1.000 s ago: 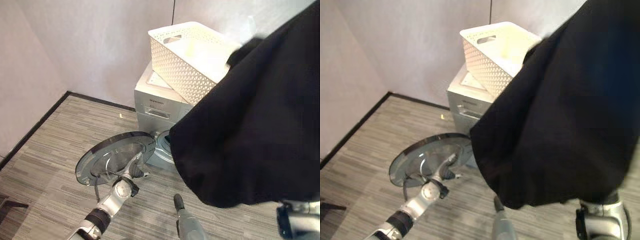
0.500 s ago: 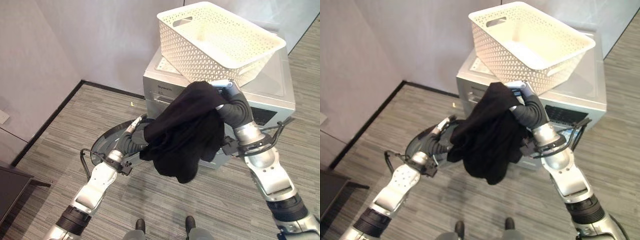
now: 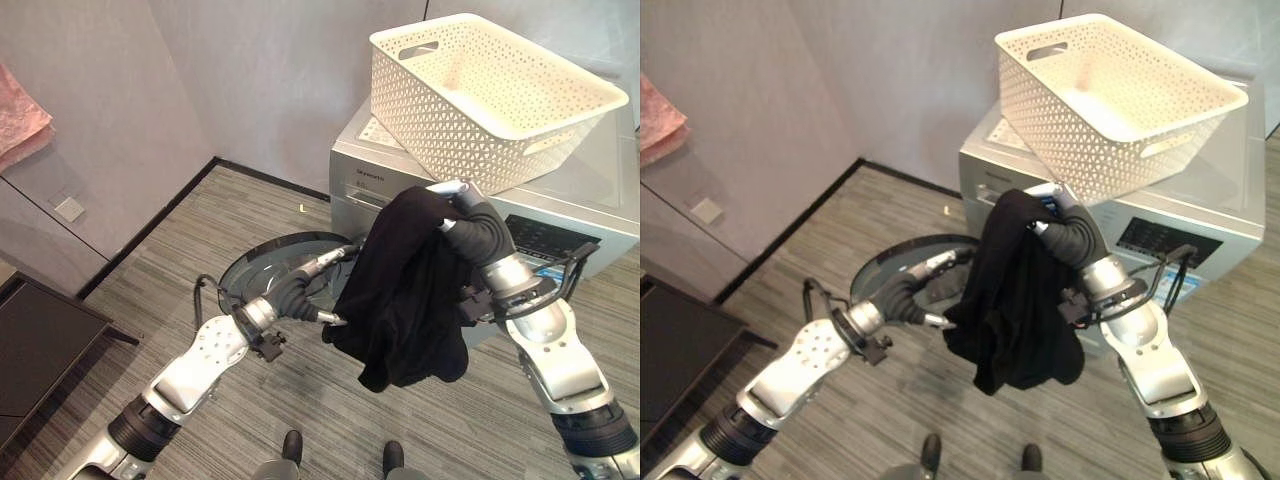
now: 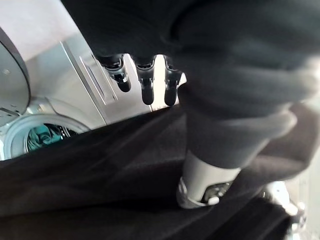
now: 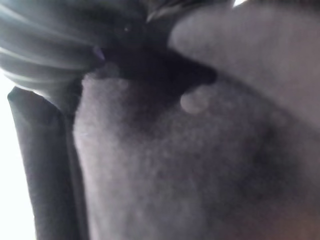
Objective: Grab the laundry basket,head to the washer,open it,put in the laundry and shut it.
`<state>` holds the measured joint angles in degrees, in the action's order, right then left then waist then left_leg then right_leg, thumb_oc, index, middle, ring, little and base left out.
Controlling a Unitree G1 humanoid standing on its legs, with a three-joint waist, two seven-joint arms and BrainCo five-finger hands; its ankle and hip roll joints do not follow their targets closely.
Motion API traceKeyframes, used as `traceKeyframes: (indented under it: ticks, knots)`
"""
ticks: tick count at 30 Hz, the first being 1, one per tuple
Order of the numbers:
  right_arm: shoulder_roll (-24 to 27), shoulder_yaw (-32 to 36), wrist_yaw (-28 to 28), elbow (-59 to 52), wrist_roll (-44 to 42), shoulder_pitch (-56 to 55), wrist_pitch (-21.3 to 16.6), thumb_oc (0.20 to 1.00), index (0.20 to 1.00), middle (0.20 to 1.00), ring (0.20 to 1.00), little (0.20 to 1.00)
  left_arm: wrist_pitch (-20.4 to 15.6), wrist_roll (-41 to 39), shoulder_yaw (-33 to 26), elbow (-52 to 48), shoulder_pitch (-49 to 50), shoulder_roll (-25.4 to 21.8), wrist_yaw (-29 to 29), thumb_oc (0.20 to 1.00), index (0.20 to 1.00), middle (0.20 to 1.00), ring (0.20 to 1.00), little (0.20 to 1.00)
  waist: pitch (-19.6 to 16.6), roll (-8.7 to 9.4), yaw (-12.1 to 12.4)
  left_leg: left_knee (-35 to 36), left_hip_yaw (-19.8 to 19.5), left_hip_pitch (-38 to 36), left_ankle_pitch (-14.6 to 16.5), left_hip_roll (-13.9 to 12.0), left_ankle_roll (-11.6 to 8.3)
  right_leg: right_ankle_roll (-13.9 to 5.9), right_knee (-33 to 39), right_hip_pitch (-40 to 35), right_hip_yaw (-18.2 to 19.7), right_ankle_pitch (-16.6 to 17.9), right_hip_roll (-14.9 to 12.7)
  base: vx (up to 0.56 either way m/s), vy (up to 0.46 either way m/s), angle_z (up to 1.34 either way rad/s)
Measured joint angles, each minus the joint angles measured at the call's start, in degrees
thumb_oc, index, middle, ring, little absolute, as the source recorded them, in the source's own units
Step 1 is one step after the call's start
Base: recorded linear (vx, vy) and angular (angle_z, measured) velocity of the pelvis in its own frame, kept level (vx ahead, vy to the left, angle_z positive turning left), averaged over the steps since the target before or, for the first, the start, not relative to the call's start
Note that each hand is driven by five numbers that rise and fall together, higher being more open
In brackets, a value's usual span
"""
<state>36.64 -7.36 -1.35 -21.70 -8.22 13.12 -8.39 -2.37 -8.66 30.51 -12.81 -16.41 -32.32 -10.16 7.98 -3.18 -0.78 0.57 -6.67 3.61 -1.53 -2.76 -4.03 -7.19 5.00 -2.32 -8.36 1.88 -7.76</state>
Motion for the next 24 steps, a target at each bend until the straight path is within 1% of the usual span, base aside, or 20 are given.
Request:
traceKeyframes:
  ticks: [2, 5, 7, 9, 10, 12, 13, 17, 20, 24]
  knots:
    - [-0.2, -0.1, 0.5, 0.1, 0.2, 0.2, 0.0, 0.2, 0.2, 0.2, 0.2, 0.2, -0.2, 2.7, 1.5, 1.8, -1.2, 2.8, 0.4, 1.0, 1.0, 1.0, 1.0, 1.0, 0.0, -0.16, -0.1, 0.1, 0.0, 0.2, -0.1, 0.1, 0.13, -0.07, 0.0, 0.2, 0.1, 0.0, -0.1, -0.04, 0.001, 0.01]
    - [-1.5, -0.7, 3.4, 2.0, 1.3, 2.2, 0.1, 0.2, 0.2, 0.2, 0.2, 0.2, -0.4, 6.5, 5.7, 5.1, -4.6, 5.9, 0.8, 1.0, 1.0, 1.0, 1.0, 1.0, 0.1, -0.5, -0.2, 1.1, 0.1, 0.6, -0.9, 0.2, 0.21, -0.12, 0.0, 1.1, 0.2, 0.2, -0.3, -0.01, 0.0, 0.0]
    - [-1.8, -0.7, 4.7, 2.3, 2.2, 2.3, 0.4, 0.2, 0.2, 0.2, 0.2, 0.2, -0.7, 7.5, 6.7, 5.2, -4.9, 6.7, 0.8, 1.0, 1.0, 1.0, 1.0, 1.0, 0.1, -0.56, -0.2, 1.7, 0.2, 0.4, -1.1, 0.2, 0.22, -0.13, 0.0, 1.3, 0.2, 0.2, -0.3, 0.0, 0.0, 0.0]
    - [-1.8, -0.7, 5.1, 2.3, 2.2, 2.3, 0.5, 0.2, 0.2, 0.2, 0.2, 0.2, -0.7, 7.5, 6.6, 5.2, -4.9, 6.6, 0.9, 1.0, 1.0, 1.0, 1.0, 1.0, 0.2, -0.62, -0.2, 1.7, 0.2, 0.4, -1.1, 0.2, 0.22, -0.13, 0.0, 1.3, 0.2, 0.2, -0.3, -0.06, 0.006, 0.0]
    - [-1.9, -0.8, 5.3, 2.4, 2.3, 2.4, 0.5, 0.2, 0.2, 0.2, 0.2, 0.2, -0.7, 7.5, 7.1, 5.2, -5.0, 7.4, 0.9, 1.0, 1.0, 1.0, 1.0, 1.0, 0.2, -0.71, -0.3, 1.8, 0.3, 0.5, -1.1, 0.2, 0.22, -0.13, 0.0, 1.4, 0.2, 0.2, -0.3, -0.09, 0.006, -0.05]
    - [-3.0, -2.1, 8.1, 5.6, 2.9, 7.1, 1.1, 0.2, 0.2, 0.2, 0.2, 0.2, -0.9, 7.4, 10.9, 7.5, -8.5, 9.2, 1.6, 1.0, 1.0, 1.0, 1.0, 1.0, 0.6, -1.29, 0.0, 1.7, 0.6, 1.5, -1.2, 0.3, 0.31, -0.27, 0.0, 2.5, 0.7, 0.5, -0.4, -0.03, -0.003, -0.06]
    - [-3.0, -2.2, 9.1, 6.8, 3.5, 8.2, 1.5, 0.2, 0.2, 0.2, 0.2, 0.2, -0.9, 7.4, 11.8, 8.0, -9.6, 10.5, 1.5, 1.0, 1.0, 1.0, 1.0, 1.0, 0.7, -1.43, 0.0, 1.8, 0.6, 1.8, -1.2, 0.3, 0.31, -0.26, 0.0, 2.9, 0.6, 0.6, -0.4, 0.0, 0.0, 0.0]
    - [-3.0, -2.5, 11.5, 7.3, 3.5, 8.5, 2.0, 0.2, 0.2, 0.2, 0.2, 0.2, -1.1, 6.2, 13.5, 8.1, -11.7, 11.3, 1.6, 1.0, 1.0, 1.0, 1.0, 1.0, 0.8, -1.49, -0.4, 1.8, 0.9, 2.2, -1.2, 0.3, 0.31, -0.26, 0.0, 3.4, 0.8, 0.6, -0.4, -0.01, -0.01, -0.03]
    - [-3.0, -2.9, 12.7, 7.6, 3.5, 9.1, 2.0, 0.2, 0.2, 0.2, 0.2, 0.2, -1.1, 5.1, 14.5, 8.7, -13.6, 11.9, 1.6, 1.0, 1.0, 1.0, 1.0, 1.0, 1.9, -1.48, -0.7, 1.8, 0.8, 2.2, -1.2, 0.3, 0.31, -0.25, 0.0, 3.4, 0.8, 0.6, -0.4, -0.04, -0.007, 0.01]
    - [-3.0, -3.7, 13.9, 9.5, 3.5, 10.4, 2.1, 0.2, 0.2, 0.2, 0.2, 0.2, -1.2, 4.6, 16.4, 12.1, -15.2, 14.4, 1.8, 1.0, 1.0, 1.0, 1.0, 1.0, 2.4, -1.01, -0.9, 1.8, 0.8, 2.5, -1.2, 0.3, 0.31, -0.25, 0.0, 3.7, 0.7, 0.6, -0.4, -0.03, 0.006, 0.0]
